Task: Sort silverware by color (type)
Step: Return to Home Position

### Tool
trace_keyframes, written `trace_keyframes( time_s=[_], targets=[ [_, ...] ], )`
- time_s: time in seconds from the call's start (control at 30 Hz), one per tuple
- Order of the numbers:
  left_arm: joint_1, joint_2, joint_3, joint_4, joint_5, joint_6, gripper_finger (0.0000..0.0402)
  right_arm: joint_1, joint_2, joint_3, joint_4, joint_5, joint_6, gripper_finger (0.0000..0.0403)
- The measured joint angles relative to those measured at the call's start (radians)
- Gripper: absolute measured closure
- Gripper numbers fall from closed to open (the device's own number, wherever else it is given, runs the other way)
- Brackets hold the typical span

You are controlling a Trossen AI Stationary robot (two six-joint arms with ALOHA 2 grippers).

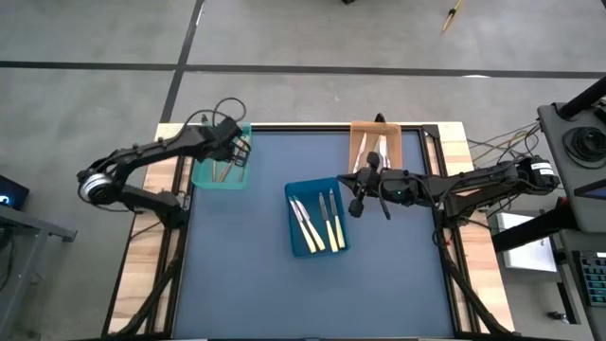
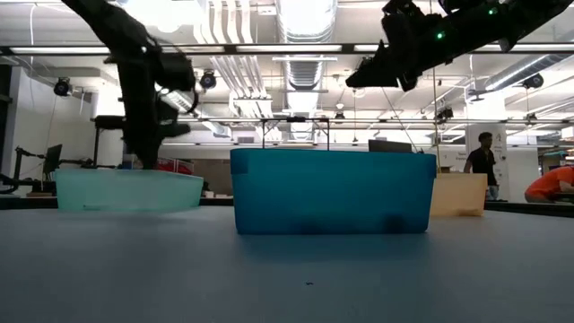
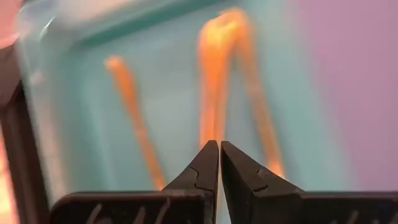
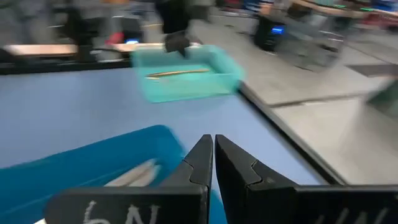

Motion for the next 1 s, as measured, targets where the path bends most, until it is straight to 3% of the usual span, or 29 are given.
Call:
trace_keyframes(
  time_s=[0.07, 0.2, 0.3, 0.53, 0.7, 1.0],
  targets=[
    [-0.086, -0.055, -0.016, 0.027, -0.004, 0.021, 0.0401, 0.000, 0.000, 0.000, 0.002, -0.053, -0.015, 0.0394],
    [-0.295, -0.177, -0.100, 0.128, 0.001, 0.144, 0.0400, 0.000, 0.000, -0.008, 0.003, -0.061, -0.047, 0.0394],
    [-0.477, -0.275, -0.201, 0.215, 0.063, 0.226, 0.0400, 0.000, -0.003, -0.019, 0.005, -0.061, -0.049, 0.0394],
    [-0.813, -0.516, -0.426, 0.454, 0.064, 0.168, 0.0401, 0.000, -0.038, -0.063, 0.008, -0.061, -0.047, 0.0394],
    [-0.850, -0.676, -0.504, 0.486, -0.026, 0.212, 0.0401, -0.009, -0.083, -0.115, 0.070, -0.064, -0.057, 0.0394],
    [-0.791, -0.925, -0.583, 0.483, 0.012, 0.321, 0.0401, -0.097, -0.193, -0.221, 0.165, -0.168, -0.051, 0.0394]
  ],
)
